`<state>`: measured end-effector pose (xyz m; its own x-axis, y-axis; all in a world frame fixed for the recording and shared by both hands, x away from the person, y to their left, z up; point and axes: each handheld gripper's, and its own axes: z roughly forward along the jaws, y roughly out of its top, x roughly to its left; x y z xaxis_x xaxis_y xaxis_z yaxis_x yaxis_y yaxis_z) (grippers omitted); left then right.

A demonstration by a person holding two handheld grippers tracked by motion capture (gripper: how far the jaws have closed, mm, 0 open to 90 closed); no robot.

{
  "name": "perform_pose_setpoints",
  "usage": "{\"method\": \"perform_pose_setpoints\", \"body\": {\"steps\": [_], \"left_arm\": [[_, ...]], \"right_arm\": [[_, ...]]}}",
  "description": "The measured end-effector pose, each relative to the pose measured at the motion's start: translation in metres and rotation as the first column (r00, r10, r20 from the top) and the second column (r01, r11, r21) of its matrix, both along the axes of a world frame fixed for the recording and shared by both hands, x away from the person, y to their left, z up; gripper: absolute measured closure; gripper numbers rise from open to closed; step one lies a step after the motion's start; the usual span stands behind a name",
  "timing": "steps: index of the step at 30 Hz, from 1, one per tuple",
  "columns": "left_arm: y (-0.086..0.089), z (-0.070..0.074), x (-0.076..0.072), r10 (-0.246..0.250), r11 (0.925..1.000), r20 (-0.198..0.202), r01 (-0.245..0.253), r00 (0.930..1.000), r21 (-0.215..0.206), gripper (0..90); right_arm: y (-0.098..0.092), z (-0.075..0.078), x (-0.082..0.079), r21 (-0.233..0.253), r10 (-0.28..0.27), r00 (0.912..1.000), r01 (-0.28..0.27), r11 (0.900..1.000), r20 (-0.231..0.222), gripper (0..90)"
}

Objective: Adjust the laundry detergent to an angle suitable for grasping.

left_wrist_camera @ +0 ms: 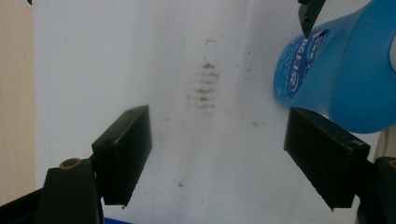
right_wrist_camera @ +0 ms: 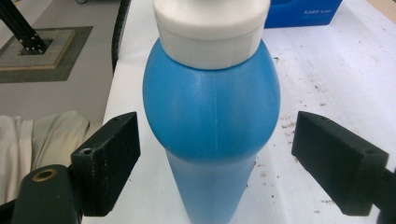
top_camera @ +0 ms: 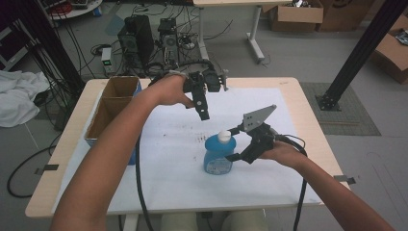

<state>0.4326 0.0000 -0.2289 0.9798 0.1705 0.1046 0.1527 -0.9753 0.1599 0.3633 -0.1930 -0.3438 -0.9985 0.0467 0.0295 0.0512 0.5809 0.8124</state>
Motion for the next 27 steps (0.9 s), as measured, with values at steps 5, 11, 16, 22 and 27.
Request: {"method": "perform_pose_setpoints", "body": {"steps": [5,11,16,22,27], "left_arm": [[0.001,0.0,0.0,0.005,1.0,0.001,-0.005,1.0,-0.003,24.1],[0.002,0.0,0.0,0.005,1.0,0.002,-0.005,1.0,-0.004,24.1],[0.002,0.001,0.0,0.005,1.0,0.004,-0.005,1.0,-0.003,24.0],[0.002,0.001,-0.001,0.009,1.0,0.004,-0.009,1.0,0.001,24.0],[0.002,0.001,-0.001,0.012,0.9999,0.005,-0.012,0.9999,0.001,23.9]], "right_arm": [[-0.005,0.004,0.0,-0.002,-0.004,0.9998,0.004,1.0,-0.02,15.3],[-0.014,0.011,0.0,-0.008,-0.009,0.9997,0.008,1.0,-0.025,15.4],[-0.028,0.022,-0.001,-0.029,0.003,0.9993,-0.004,1.0,-0.038,15.4],[-0.044,0.029,0.001,-0.065,-0.012,0.9974,0.007,0.998,-0.071,15.4],[-0.06,0.037,0.007,-0.091,-0.045,0.9959,0.038,0.995,-0.078,15.4]]}}
